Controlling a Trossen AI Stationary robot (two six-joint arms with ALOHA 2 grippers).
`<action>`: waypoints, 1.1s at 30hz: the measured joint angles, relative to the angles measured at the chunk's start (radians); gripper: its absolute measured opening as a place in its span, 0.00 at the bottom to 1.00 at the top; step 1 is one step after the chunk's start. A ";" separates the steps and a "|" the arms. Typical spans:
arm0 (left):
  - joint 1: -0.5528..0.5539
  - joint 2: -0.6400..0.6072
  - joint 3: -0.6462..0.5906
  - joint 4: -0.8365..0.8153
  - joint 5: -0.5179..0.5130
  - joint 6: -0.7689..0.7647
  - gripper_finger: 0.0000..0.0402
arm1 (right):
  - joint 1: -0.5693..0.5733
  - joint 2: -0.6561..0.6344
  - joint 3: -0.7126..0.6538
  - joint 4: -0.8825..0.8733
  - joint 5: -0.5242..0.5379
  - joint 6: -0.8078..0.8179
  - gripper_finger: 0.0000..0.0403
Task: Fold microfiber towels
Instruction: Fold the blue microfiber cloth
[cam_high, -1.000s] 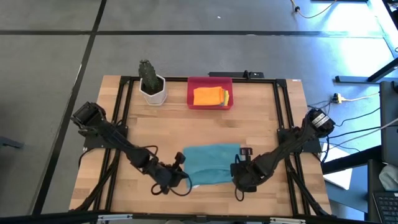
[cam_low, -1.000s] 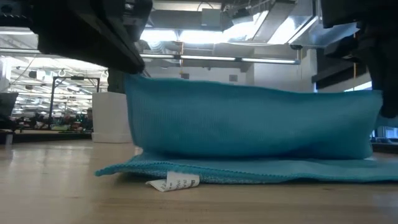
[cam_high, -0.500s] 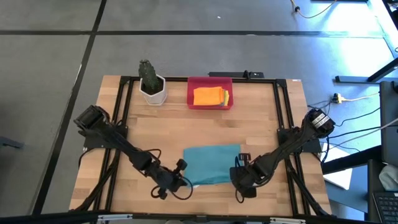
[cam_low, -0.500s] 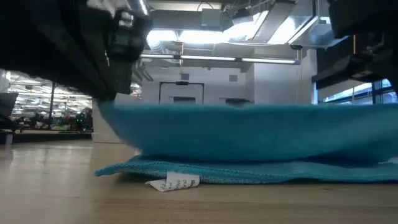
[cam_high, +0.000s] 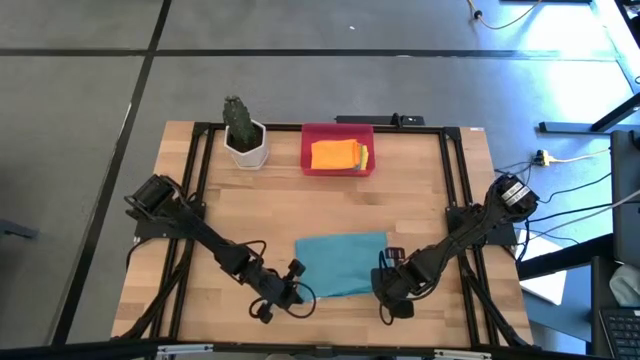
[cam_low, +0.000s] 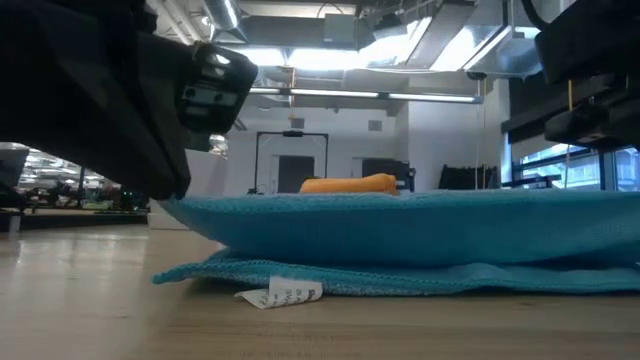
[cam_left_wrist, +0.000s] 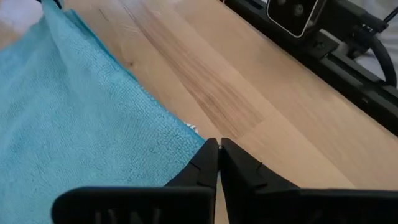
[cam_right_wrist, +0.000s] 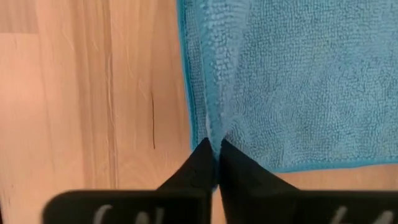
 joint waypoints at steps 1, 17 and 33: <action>0.000 0.000 0.000 -0.001 0.000 -0.002 0.02 | 0.000 0.000 0.000 0.001 0.000 -0.011 0.07; -0.004 -0.194 0.001 -0.037 -0.072 -0.042 0.25 | 0.055 -0.003 0.174 -0.248 0.189 -0.011 0.39; 0.161 -0.302 -0.223 0.129 -0.091 -0.053 0.21 | 0.081 -0.306 -0.297 0.141 0.470 0.064 0.22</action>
